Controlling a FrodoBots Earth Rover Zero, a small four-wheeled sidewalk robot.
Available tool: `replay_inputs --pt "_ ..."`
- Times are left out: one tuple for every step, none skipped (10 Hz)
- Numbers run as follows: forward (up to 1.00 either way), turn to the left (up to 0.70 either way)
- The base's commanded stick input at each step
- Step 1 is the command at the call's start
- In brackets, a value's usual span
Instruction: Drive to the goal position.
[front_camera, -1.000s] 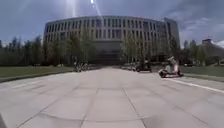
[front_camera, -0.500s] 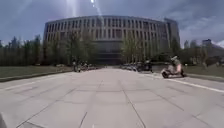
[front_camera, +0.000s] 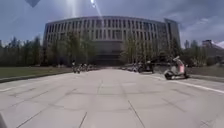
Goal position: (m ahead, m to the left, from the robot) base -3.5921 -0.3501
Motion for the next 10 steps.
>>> replay_inputs --pt "0.50 0.45" --pt "0.50 0.05" --pt "0.50 0.00" --pt "0.50 0.00" --pt "0.50 0.00" --pt "0.50 0.00" --pt "0.50 0.00" --pt "0.50 0.00" --pt "0.50 0.00" --pt "0.50 0.00"
